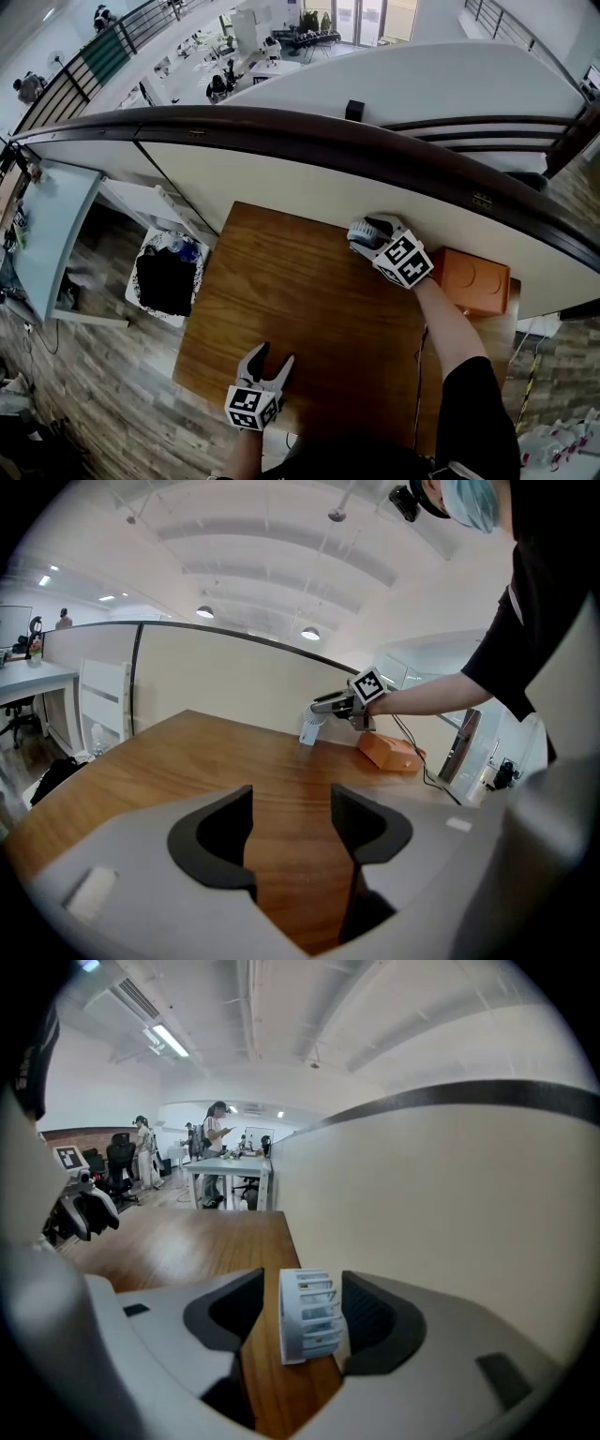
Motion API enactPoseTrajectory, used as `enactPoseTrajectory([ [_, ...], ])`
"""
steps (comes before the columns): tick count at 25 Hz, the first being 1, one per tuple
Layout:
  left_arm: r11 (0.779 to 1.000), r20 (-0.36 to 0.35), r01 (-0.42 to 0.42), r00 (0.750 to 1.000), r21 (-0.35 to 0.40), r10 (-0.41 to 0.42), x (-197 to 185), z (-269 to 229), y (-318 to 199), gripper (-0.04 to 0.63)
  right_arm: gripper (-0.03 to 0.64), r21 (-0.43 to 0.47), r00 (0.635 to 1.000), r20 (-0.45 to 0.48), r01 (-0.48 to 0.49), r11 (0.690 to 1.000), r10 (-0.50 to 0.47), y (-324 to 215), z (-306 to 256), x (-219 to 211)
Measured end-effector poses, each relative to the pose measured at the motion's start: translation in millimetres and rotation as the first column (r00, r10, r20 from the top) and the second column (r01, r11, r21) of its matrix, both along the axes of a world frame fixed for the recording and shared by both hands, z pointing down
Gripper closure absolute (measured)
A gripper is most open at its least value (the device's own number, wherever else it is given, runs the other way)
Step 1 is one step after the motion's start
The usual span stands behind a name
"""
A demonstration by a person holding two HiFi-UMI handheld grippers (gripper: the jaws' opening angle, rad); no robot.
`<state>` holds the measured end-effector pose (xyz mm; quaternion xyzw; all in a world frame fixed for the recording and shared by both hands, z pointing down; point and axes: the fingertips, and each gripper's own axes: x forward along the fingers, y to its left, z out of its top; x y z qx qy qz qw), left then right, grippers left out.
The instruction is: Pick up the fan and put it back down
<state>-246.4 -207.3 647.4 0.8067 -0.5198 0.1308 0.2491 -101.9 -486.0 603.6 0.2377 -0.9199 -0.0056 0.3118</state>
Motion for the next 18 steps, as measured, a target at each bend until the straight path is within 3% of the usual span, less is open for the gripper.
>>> enactPoseTrajectory([
  [9, 0.999, -0.003, -0.007, 1.0, 0.051, 0.008, -6.9, -21.0, -1.3, 0.348, 0.376, 0.115, 0.988, 0.121, -0.11, 0.987, 0.096, 35.5, -48.6, 2.2],
  [13, 0.997, -0.013, -0.024, 1.0, 0.077, 0.026, -2.2, -35.7, -1.8, 0.348, 0.376, 0.106, 0.955, 0.242, -0.203, 0.974, 0.172, 60.4, -78.6, 9.6],
  [18, 0.992, -0.032, -0.044, 0.998, 0.118, 0.048, 5.8, -58.7, 5.8, 0.348, 0.376, 0.121, 0.92, 0.32, -0.275, 0.954, 0.225, 106.0, -108.7, 22.4],
])
